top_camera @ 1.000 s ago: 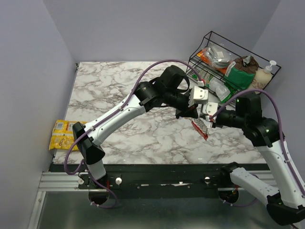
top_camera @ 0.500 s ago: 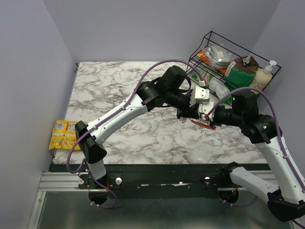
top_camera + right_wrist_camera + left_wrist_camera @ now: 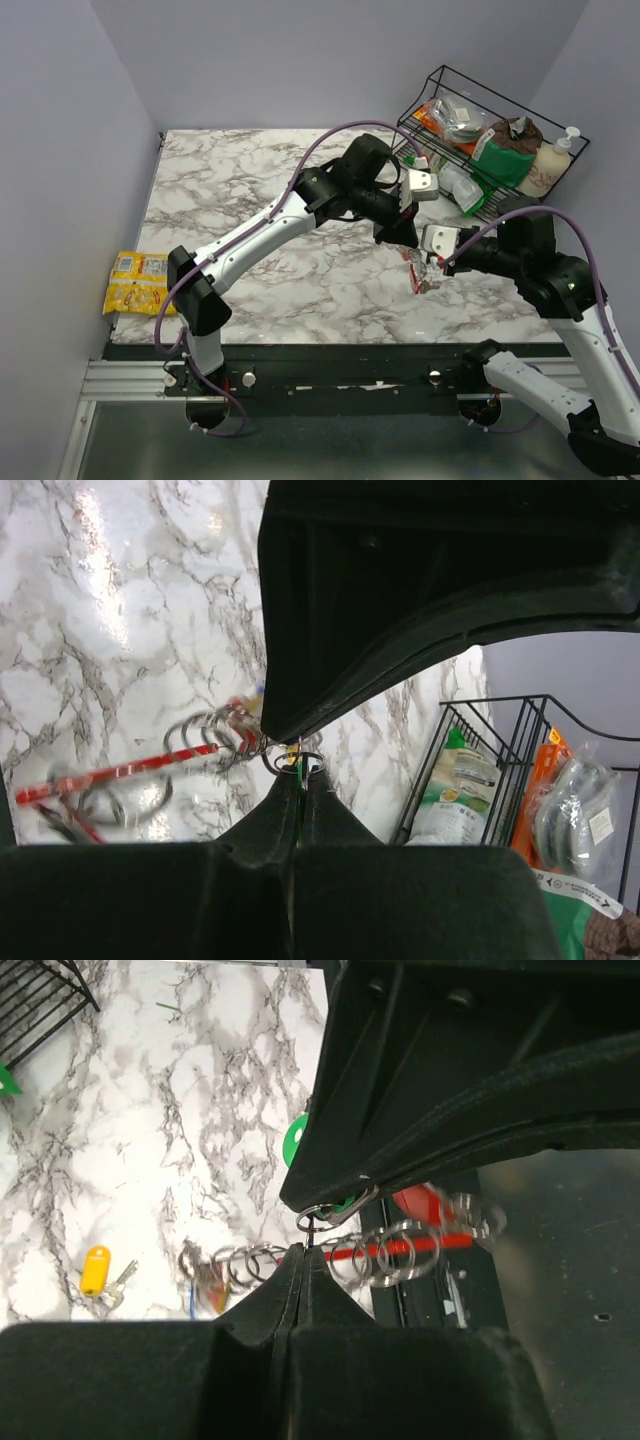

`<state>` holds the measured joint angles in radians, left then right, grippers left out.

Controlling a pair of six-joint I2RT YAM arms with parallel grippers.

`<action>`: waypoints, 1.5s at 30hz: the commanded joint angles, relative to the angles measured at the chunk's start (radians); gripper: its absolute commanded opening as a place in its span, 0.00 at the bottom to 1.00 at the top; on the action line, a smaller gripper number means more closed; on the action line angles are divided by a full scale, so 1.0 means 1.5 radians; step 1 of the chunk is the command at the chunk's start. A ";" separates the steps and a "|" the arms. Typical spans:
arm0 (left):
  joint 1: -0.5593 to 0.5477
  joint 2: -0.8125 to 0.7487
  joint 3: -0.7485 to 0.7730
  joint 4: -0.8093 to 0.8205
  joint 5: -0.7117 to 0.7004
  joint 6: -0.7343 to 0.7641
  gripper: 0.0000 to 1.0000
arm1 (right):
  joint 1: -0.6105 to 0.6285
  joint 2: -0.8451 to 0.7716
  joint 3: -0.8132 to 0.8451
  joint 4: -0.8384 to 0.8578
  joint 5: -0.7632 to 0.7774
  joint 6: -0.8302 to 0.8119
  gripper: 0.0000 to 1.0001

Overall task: Remove the keys from the keyring
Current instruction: Remove the key from the keyring.

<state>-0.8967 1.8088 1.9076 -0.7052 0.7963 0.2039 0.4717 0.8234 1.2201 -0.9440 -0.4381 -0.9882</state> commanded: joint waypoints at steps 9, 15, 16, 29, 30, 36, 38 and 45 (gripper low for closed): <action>0.023 0.040 0.033 0.038 -0.018 -0.064 0.00 | 0.035 -0.062 -0.109 0.092 0.044 -0.026 0.01; 0.033 0.043 0.055 0.056 -0.026 -0.083 0.00 | 0.035 -0.082 -0.138 0.100 0.069 -0.029 0.01; 0.033 0.044 0.057 0.058 -0.029 -0.086 0.00 | 0.035 -0.084 -0.142 0.101 0.072 -0.029 0.01; 0.049 0.045 0.076 0.078 -0.035 -0.113 0.00 | 0.037 -0.099 -0.185 0.115 0.079 -0.034 0.01; 0.051 0.045 0.077 0.079 -0.035 -0.113 0.00 | 0.037 -0.099 -0.188 0.115 0.080 -0.035 0.01; 0.056 0.044 0.093 0.087 -0.036 -0.122 0.00 | 0.041 -0.101 -0.213 0.130 0.080 -0.037 0.01; 0.056 0.045 0.101 0.088 -0.037 -0.123 0.00 | 0.043 -0.100 -0.220 0.140 0.083 -0.037 0.01; 0.059 0.044 0.112 0.092 -0.044 -0.129 0.00 | 0.056 -0.101 -0.252 0.167 0.095 -0.040 0.01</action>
<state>-0.8375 1.8843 2.0056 -0.6903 0.7845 0.0242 0.5236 0.6708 0.8913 -0.5995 -0.2703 -1.0492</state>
